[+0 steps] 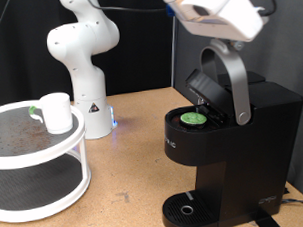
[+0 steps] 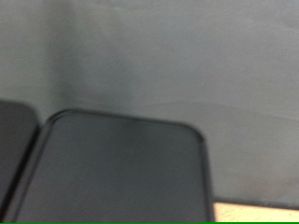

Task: Make a cup of coffee with the keurig machine

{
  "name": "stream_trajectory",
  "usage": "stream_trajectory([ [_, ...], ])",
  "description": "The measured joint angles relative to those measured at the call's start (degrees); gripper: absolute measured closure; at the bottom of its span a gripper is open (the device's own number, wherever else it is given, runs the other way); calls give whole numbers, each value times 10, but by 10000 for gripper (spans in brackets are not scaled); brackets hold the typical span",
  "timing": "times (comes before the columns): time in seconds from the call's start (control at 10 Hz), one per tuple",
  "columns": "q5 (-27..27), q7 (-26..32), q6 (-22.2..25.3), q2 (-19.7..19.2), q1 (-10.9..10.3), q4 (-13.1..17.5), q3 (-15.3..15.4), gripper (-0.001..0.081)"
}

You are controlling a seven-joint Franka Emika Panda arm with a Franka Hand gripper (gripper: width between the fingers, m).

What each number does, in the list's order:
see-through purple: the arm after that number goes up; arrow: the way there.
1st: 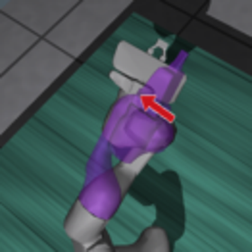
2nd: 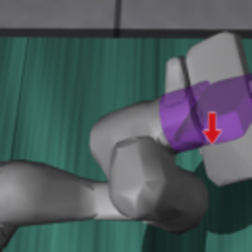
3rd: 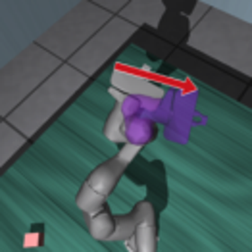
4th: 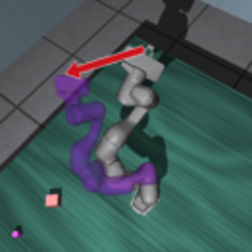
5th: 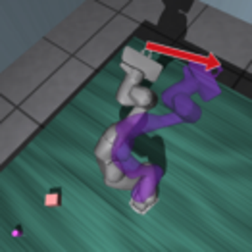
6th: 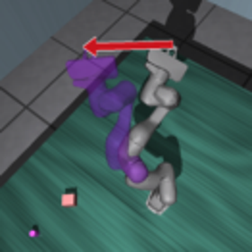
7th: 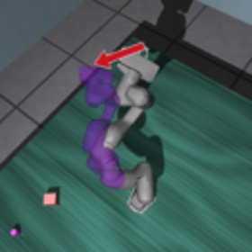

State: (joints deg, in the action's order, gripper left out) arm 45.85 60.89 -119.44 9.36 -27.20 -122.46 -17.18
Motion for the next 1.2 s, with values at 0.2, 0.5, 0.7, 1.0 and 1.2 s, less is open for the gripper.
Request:
stream_trajectory([
  [0.2, -20, 33, 32, 15, 14, -13, -15, 805],
  [0.5, -70, 61, 40, 39, 37, -47, -29, 805],
  [0.7, -116, 41, -13, 40, 46, -81, -26, 805],
  [1.0, -174, -21, -101, 7, 48, -114, -18, 805],
  [1.2, -172, -23, -111, 4, 48, -113, -19, 805],
])
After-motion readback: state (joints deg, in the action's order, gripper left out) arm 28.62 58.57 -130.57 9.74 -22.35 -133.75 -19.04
